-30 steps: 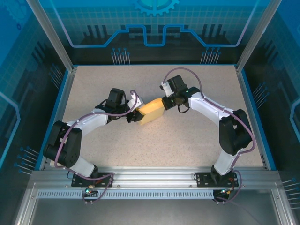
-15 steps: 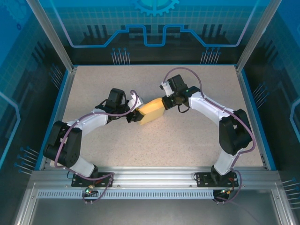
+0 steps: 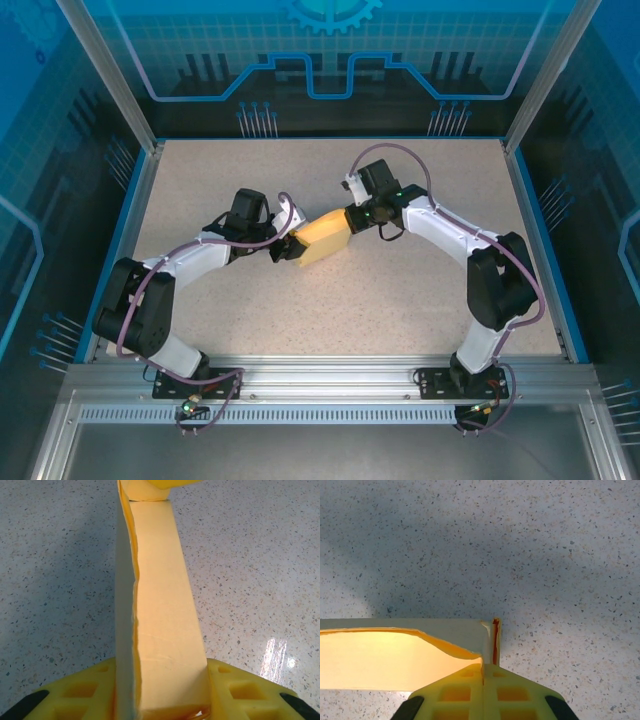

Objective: Fold the paper box

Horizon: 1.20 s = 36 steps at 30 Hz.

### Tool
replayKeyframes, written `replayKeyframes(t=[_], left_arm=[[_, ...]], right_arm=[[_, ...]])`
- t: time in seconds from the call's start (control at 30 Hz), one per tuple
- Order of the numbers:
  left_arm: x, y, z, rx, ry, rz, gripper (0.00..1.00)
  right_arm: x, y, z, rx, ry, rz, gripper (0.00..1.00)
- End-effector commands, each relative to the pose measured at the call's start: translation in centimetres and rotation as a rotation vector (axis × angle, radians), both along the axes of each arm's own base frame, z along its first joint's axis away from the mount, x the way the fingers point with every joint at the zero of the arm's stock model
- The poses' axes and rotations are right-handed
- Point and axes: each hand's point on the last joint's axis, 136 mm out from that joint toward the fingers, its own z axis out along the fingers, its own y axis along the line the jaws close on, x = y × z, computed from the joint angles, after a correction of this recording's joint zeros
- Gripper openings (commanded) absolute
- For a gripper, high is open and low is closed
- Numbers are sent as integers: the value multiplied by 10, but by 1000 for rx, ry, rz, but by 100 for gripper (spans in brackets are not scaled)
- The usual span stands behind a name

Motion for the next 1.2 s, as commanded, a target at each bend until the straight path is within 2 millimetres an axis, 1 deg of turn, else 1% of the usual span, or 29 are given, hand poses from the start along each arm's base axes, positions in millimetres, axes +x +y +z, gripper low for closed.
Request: replayKeyframes(t=[0.0, 0.3, 0.5, 0.7, 0.83, 1.07, 1.17], left_arm=[[10, 14, -17, 86, 34, 77, 36], [7, 19, -25, 141, 48, 58, 38], [1, 23, -34, 200, 82, 13, 39], [0, 27, -41, 236, 109, -2, 39], [3, 30, -42, 244, 110, 6, 39], [6, 31, -42, 246, 106, 16, 39], [6, 31, -43, 247, 107, 17, 39]], right_arm=[[-22, 2, -23, 6, 113, 14, 4], [-21, -2, -3, 1, 58, 28, 4], [-20, -9, -3, -64, 10, 83, 4], [-16, -2, -6, -57, 4, 115, 4], [-14, -7, -7, -92, -4, 126, 4], [-13, -2, -7, -77, -3, 139, 4], [-15, 1, -11, -76, 1, 147, 4]])
